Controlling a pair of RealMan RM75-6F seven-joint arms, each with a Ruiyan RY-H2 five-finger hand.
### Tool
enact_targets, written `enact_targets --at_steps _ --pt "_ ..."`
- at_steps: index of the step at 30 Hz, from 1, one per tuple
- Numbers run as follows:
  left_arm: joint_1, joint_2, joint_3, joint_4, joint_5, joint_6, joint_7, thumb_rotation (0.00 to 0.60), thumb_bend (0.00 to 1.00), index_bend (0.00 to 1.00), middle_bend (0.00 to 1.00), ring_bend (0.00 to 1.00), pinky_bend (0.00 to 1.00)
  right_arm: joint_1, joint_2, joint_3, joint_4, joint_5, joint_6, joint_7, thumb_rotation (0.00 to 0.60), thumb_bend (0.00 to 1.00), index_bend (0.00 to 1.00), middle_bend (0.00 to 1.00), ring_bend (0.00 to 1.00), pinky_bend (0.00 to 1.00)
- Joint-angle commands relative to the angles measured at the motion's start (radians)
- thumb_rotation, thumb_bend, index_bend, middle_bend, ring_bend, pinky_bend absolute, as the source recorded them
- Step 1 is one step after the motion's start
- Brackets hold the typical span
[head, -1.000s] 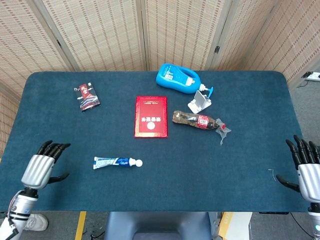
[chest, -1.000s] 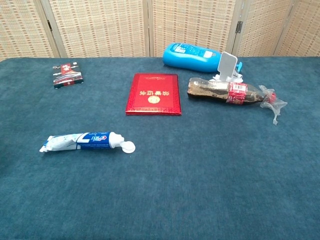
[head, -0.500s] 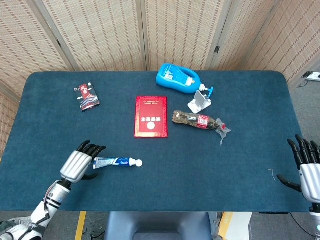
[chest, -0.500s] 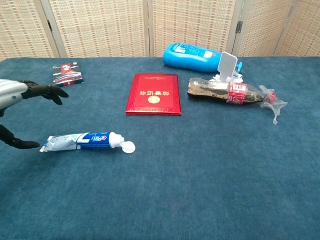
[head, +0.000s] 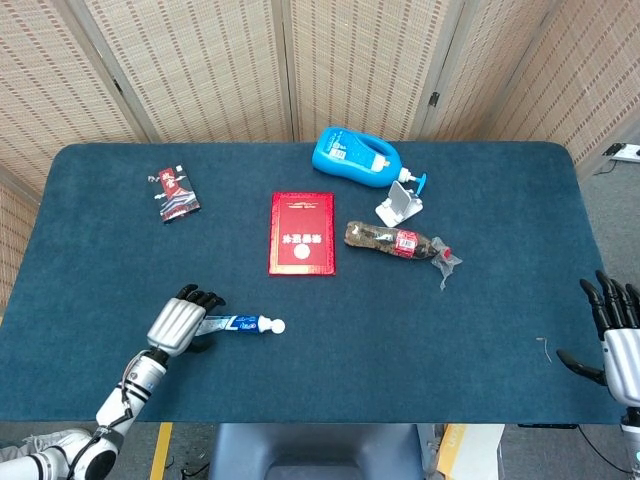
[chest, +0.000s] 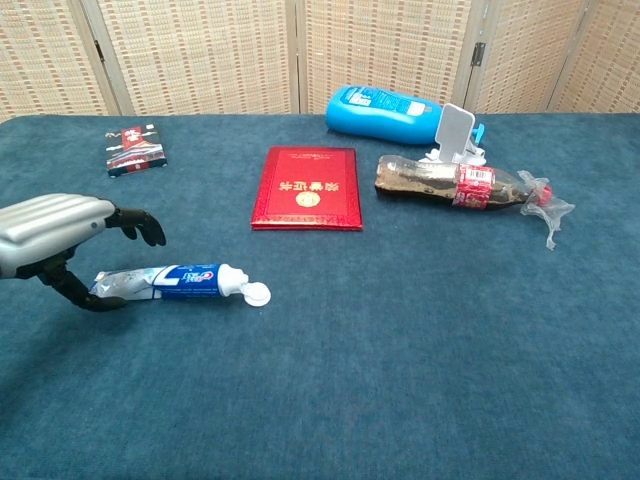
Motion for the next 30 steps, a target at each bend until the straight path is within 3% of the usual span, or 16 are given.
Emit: enact_targets --at_steps 1,13,20,24,30 --pt "-0.013 -0.019 -0.003 0.015 -0.013 -0.01 -0.003 0.6 0.28 0.31 0.35 0.32 0.21 0.0 0.0 0.0 0.0 -0.003 0.001 0.001 0.6 0.0 0.0 0.0 0.0 0.0" --pt "-0.049 -0.074 -0.005 0.074 -0.063 -0.047 0.005 0.6 0.34 0.4 0.43 0.39 0.23 -0.005 -0.001 0.001 0.007 0.002 0.004 0.008 0.6 0.0 0.0 0.0 0.0 0.0" --pt "-0.062 -0.091 -0.002 0.109 -0.06 -0.049 -0.03 0.6 0.47 0.49 0.49 0.44 0.25 -0.003 -0.002 0.004 0.009 0.003 0.003 0.008 0.6 0.0 0.0 0.0 0.0 0.0" --pt "-0.071 -0.1 0.001 0.145 -0.064 -0.065 -0.061 0.6 0.51 0.56 0.57 0.52 0.27 -0.001 -0.004 0.007 0.01 0.002 0.004 0.008 0.6 0.0 0.0 0.0 0.0 0.0" --pt "-0.085 -0.084 0.004 0.184 -0.001 -0.041 -0.193 0.6 0.54 0.65 0.7 0.64 0.42 0.009 -0.002 0.009 -0.003 -0.02 0.007 0.012 0.6 0.0 0.0 0.0 0.0 0.0"
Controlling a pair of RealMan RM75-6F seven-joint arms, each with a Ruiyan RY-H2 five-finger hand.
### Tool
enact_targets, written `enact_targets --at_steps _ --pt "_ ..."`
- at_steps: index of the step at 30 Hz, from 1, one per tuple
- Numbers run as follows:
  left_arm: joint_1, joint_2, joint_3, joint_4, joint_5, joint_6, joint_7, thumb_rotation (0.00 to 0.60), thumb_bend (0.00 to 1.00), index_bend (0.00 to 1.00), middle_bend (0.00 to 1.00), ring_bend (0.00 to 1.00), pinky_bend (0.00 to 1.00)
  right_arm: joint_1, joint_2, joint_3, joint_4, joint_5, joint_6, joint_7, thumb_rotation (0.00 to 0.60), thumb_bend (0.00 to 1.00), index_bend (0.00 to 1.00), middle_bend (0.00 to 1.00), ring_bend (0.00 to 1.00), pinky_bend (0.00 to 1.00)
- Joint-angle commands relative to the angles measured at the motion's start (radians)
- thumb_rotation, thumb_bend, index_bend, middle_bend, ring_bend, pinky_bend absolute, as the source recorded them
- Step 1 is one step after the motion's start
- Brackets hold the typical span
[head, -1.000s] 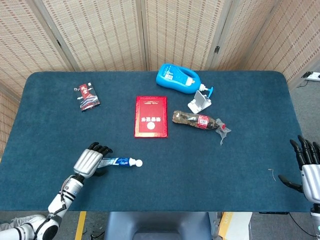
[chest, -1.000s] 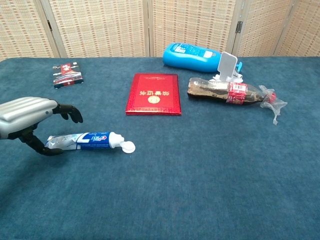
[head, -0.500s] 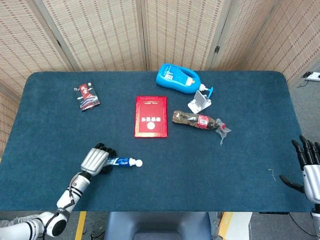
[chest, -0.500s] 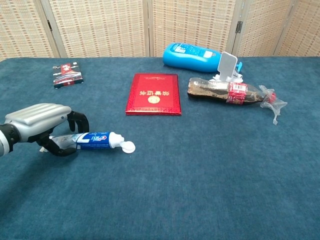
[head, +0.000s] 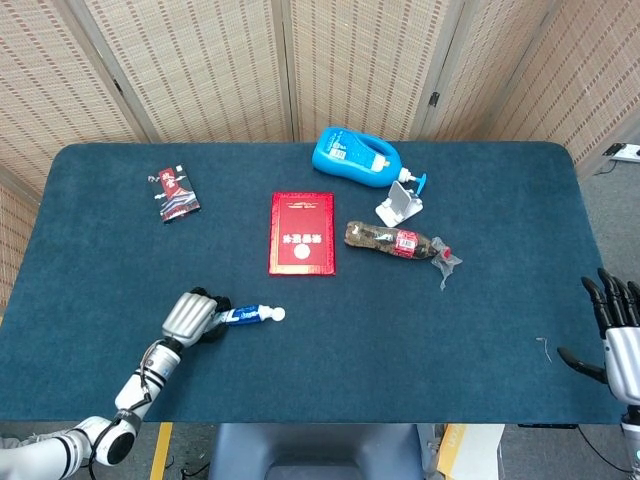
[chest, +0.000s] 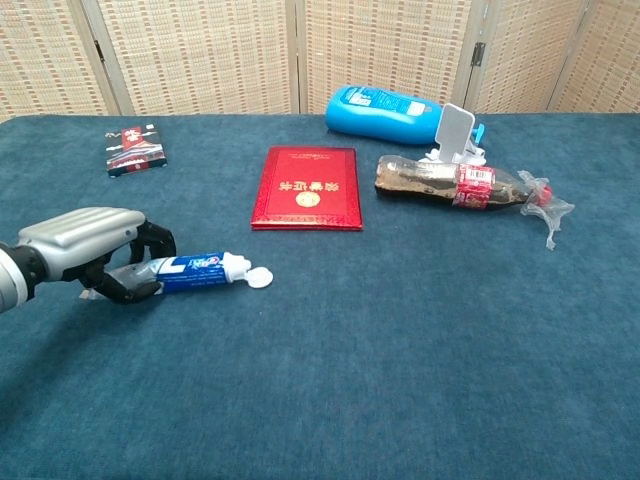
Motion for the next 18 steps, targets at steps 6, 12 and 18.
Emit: enact_targets --at_steps 6,12,18 --pt "-0.036 0.066 0.0 0.025 0.158 0.099 -0.266 0.6 0.56 0.7 0.77 0.7 0.48 0.055 0.044 -0.007 -0.081 -0.063 -0.058 0.039 0.6 0.0 0.0 0.0 0.0 0.0" --pt "-0.075 0.128 -0.005 -0.031 0.252 0.168 -0.375 0.6 0.56 0.72 0.79 0.72 0.5 0.135 0.061 0.017 -0.149 -0.122 -0.117 0.042 0.6 0.0 0.0 0.0 0.0 0.0" --pt "-0.118 0.185 -0.02 -0.148 0.28 0.169 -0.432 0.6 0.56 0.73 0.8 0.72 0.5 0.238 0.052 0.041 -0.241 -0.158 -0.218 0.024 0.6 0.0 0.0 0.0 0.0 0.0"
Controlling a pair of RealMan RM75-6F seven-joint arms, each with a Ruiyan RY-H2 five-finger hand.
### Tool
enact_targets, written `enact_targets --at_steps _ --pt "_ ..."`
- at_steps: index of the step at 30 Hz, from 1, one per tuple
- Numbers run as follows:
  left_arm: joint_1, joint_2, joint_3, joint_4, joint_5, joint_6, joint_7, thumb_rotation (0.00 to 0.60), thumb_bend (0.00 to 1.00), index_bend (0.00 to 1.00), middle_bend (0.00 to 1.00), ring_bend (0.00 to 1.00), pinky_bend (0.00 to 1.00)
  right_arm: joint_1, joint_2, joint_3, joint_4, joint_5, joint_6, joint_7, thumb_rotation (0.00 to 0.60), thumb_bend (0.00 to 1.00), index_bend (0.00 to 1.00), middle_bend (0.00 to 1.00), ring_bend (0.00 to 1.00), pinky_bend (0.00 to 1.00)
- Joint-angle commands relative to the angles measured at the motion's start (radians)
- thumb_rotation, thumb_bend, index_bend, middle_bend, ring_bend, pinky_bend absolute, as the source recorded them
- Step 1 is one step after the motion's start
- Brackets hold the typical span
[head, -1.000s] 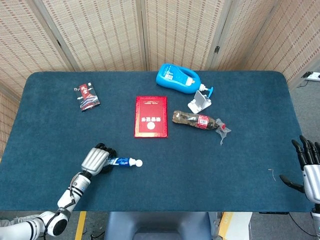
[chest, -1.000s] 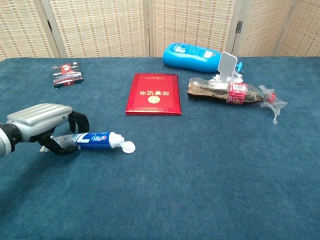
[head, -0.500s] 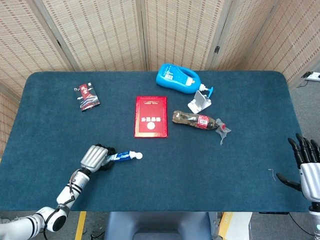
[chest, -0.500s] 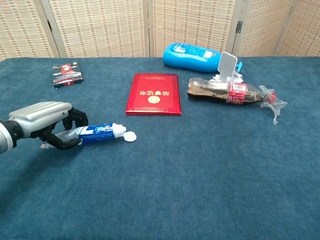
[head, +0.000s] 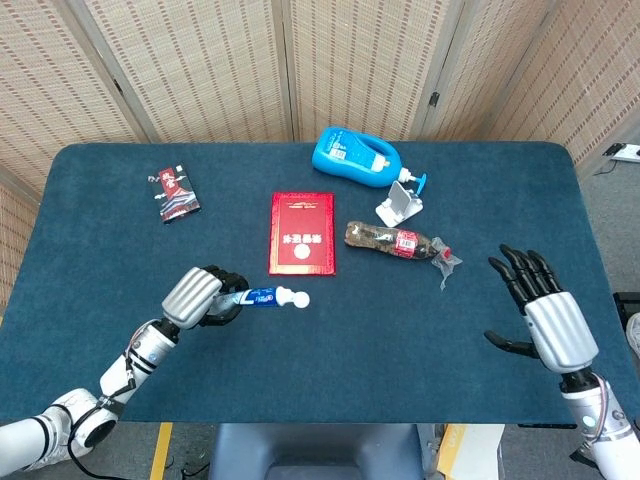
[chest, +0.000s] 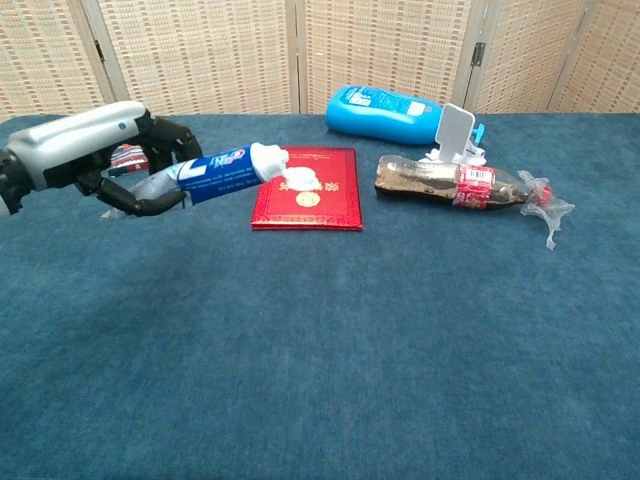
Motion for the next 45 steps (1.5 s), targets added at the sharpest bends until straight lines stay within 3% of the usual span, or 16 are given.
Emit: enact_targets --at_steps 1,8,15,45 --pt "-0.031 0.04 -0.011 -0.079 0.013 -0.003 -0.038 0.6 0.56 0.73 0.8 0.72 0.5 0.06 -0.006 0.007 -0.065 -0.028 -0.074 0.0 0.6 0.0 0.0 0.0 0.0 0.0" --pt "-0.064 0.076 -0.031 -0.187 -0.006 -0.025 -0.069 0.6 0.57 0.73 0.81 0.73 0.51 0.143 -0.069 0.02 -0.095 -0.078 -0.128 -0.032 0.6 0.0 0.0 0.0 0.0 0.0" --pt "-0.086 0.083 -0.048 -0.226 -0.037 -0.044 -0.07 0.6 0.58 0.74 0.82 0.74 0.51 0.205 -0.147 0.053 -0.075 -0.106 -0.128 -0.085 0.6 0.0 0.0 0.0 0.0 0.0" --pt "-0.106 0.125 -0.024 -0.3 -0.027 -0.039 -0.091 0.6 0.58 0.75 0.83 0.75 0.51 0.416 -0.316 0.136 0.006 -0.011 -0.221 -0.165 0.6 0.0 0.0 0.0 0.0 0.0"
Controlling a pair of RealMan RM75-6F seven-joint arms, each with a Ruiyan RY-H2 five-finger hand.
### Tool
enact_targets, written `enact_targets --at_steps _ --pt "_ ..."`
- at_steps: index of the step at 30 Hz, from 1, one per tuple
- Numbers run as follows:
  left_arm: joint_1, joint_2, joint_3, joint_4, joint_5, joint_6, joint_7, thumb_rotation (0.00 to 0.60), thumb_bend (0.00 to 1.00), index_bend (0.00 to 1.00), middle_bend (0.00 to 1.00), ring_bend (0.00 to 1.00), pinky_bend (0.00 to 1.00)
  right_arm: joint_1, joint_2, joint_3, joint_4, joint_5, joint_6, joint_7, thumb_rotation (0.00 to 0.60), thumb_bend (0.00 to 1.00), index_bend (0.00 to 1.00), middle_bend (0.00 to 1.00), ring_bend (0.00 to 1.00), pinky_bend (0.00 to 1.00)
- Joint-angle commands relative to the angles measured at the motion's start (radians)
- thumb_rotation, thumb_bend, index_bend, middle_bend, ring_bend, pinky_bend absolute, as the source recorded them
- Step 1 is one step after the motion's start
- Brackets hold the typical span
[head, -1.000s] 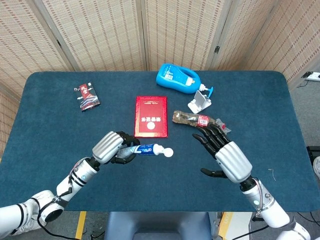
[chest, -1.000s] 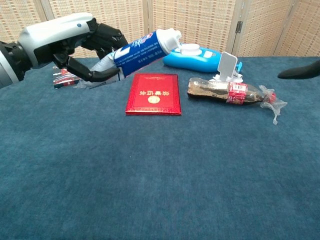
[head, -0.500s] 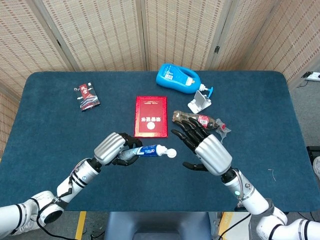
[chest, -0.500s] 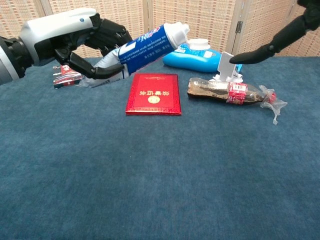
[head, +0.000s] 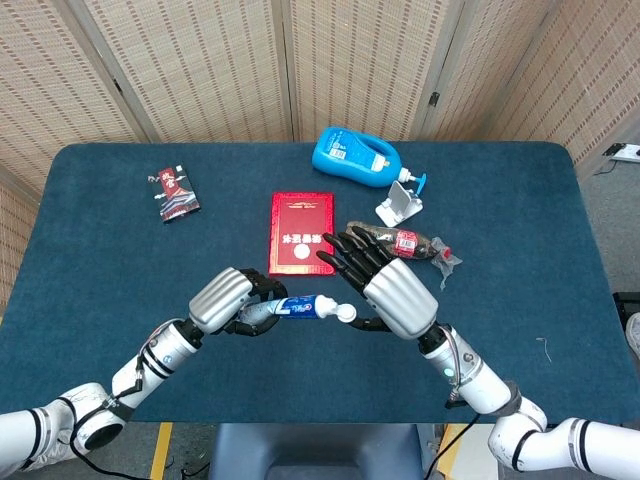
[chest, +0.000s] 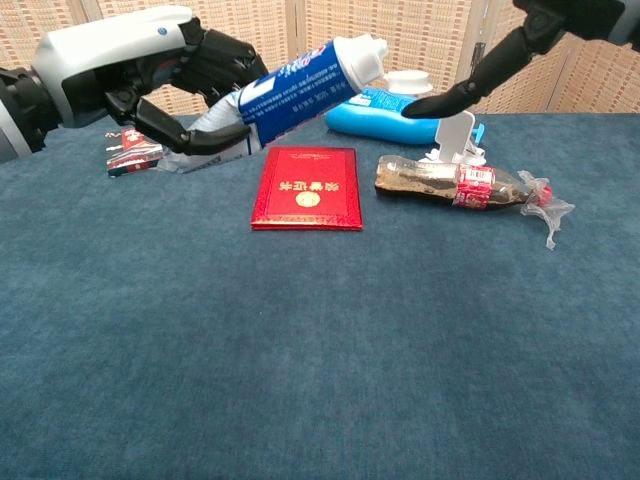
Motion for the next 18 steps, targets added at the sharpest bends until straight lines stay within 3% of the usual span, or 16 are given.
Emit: enact_targets --at_steps 1,18 --pt "-0.001 0.0 0.003 0.002 0.001 -0.001 0.004 0.6 0.58 0.75 0.83 0.75 0.51 0.011 -0.006 0.007 0.004 0.006 -0.001 -0.018 0.6 0.0 0.0 0.0 0.0 0.0" --pt "-0.015 -0.026 0.02 0.036 -0.017 -0.032 0.074 0.6 0.58 0.75 0.83 0.75 0.51 0.068 -0.039 0.024 0.027 0.072 -0.017 -0.029 0.6 0.0 0.0 0.0 0.0 0.0"
